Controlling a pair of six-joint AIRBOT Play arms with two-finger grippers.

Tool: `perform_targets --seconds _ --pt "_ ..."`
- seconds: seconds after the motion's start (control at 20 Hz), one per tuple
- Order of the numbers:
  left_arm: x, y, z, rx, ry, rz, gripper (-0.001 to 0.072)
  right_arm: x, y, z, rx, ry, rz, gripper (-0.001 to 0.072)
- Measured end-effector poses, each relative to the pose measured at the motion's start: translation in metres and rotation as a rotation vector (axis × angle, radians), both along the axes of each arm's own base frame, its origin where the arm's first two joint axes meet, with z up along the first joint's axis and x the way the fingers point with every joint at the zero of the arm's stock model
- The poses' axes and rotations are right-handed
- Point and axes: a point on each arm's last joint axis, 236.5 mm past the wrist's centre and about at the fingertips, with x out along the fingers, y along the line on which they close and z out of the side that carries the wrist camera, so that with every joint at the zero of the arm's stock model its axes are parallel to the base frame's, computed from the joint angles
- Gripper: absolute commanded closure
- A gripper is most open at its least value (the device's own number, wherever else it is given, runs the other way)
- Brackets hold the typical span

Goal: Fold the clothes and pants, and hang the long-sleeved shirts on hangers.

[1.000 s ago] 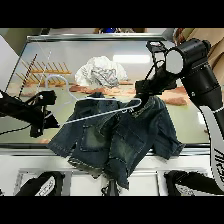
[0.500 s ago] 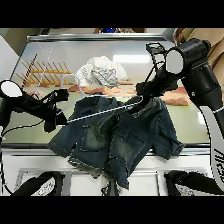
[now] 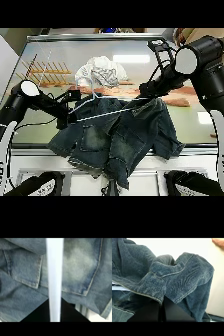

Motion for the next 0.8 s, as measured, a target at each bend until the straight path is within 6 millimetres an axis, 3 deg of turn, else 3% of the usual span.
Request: perform_targets --seconds 0.15,0.5,0.8 --pt "0.005 -0.015 0.003 -0.050 -0.015 0.005 0.0688 -0.001 0.000 0.002 0.001 -0.005 0.003 0.0677" --pt "0.016 -0.020 0.013 -0.127 -0.013 0.085 0.0689 -0.003 -0.002 0.007 0.006 -0.019 0.002 0.0678" --pt "0.022 -0.038 0.010 -0.148 -0.019 0.097 0.0688 -0.010 -0.001 0.021 0.037 -0.049 0.010 0.0678"
